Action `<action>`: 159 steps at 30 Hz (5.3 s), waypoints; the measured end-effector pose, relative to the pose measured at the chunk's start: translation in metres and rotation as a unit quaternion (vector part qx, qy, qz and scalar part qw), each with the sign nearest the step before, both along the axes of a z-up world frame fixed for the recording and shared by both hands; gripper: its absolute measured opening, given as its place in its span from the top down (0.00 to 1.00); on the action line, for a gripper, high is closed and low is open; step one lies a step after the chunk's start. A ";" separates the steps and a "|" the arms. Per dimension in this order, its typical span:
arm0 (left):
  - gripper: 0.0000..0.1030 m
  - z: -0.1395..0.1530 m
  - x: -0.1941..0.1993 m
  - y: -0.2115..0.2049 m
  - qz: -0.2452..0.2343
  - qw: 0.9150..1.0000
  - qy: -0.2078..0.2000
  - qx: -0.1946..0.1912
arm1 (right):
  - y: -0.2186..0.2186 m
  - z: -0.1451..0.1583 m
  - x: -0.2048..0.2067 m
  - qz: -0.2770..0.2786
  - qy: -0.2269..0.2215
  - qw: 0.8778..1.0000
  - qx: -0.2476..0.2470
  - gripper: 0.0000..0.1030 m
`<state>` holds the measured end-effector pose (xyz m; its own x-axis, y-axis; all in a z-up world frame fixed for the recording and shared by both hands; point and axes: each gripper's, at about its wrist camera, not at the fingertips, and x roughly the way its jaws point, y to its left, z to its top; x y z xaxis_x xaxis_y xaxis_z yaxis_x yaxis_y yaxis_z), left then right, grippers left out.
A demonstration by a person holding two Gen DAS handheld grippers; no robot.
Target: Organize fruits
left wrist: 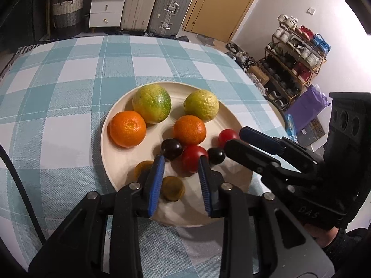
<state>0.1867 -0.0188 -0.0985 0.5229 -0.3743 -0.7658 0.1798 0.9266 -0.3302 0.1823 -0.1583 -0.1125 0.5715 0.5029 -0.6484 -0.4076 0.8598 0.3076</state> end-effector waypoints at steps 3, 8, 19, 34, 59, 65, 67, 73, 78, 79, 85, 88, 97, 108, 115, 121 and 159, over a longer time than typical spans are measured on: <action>0.69 0.007 -0.004 0.000 0.000 1.000 -0.008 -0.003 | -0.004 0.006 -0.005 -0.011 -0.014 1.000 0.001 0.48; 0.68 0.020 -0.012 0.002 0.002 1.000 -0.023 -0.012 | -0.015 0.017 -0.014 -0.033 -0.035 0.999 0.015 0.41; 0.64 0.056 -0.044 -0.001 0.022 0.996 -0.081 0.021 | -0.029 0.037 -0.037 -0.059 -0.071 0.996 0.020 0.22; 0.20 0.119 -0.112 0.020 0.119 0.964 -0.230 0.052 | -0.038 0.071 -0.081 -0.087 -0.147 0.985 0.032 0.01; 0.01 0.098 -0.175 0.037 0.191 0.929 -0.300 0.098 | -0.030 0.072 -0.127 -0.096 -0.222 0.970 0.011 0.00; 0.01 0.086 -0.178 0.036 0.184 0.926 -0.308 0.112 | -0.028 0.065 -0.134 -0.104 -0.244 0.964 -0.006 0.00; 0.01 0.082 -0.178 0.035 0.183 0.926 -0.308 0.120 | -0.028 0.063 -0.137 -0.105 -0.251 0.962 -0.011 0.00; 0.01 0.070 -0.180 0.039 0.192 0.922 -0.313 0.122 | -0.027 0.052 -0.140 -0.107 -0.249 0.962 -0.022 0.00; 0.01 0.057 -0.175 0.034 0.188 0.920 -0.308 0.152 | -0.024 0.046 -0.143 -0.103 -0.261 0.959 -0.038 0.00; 0.01 0.054 -0.174 0.034 0.186 0.921 -0.306 0.151 | -0.023 0.045 -0.144 -0.102 -0.263 0.958 -0.041 0.00; 0.01 0.041 -0.167 0.035 0.185 0.927 -0.289 0.152 | -0.020 0.039 -0.144 -0.100 -0.267 0.957 -0.050 0.00; 0.01 0.035 -0.166 0.033 0.182 0.927 -0.289 0.155 | -0.017 0.033 -0.144 -0.096 -0.269 0.956 -0.061 0.00; 0.01 0.027 -0.162 0.041 0.175 0.935 -0.280 0.130 | -0.021 0.028 -0.136 -0.097 -0.243 0.964 -0.052 0.00; 0.01 0.030 -0.174 0.034 0.178 0.922 -0.315 0.139 | -0.019 0.027 -0.138 -0.093 -0.246 0.963 -0.060 0.00; 0.01 0.029 -0.167 0.037 0.177 0.923 -0.313 0.138 | -0.017 0.027 -0.138 -0.092 -0.250 0.962 -0.061 0.00; 0.01 0.029 -0.168 0.034 0.177 0.922 -0.314 0.139 | -0.016 0.027 -0.138 -0.090 -0.250 0.962 -0.061 0.00; 0.01 0.029 -0.170 0.035 0.177 0.922 -0.314 0.138 | -0.016 0.027 -0.138 -0.090 -0.250 0.962 -0.061 0.00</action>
<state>0.0170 0.0161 -0.0694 0.9482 0.0694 -0.3101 -0.0749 0.9972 -0.0058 0.0439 -0.1743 -0.0858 0.8985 0.3033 -0.3173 -0.3188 0.9478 0.0030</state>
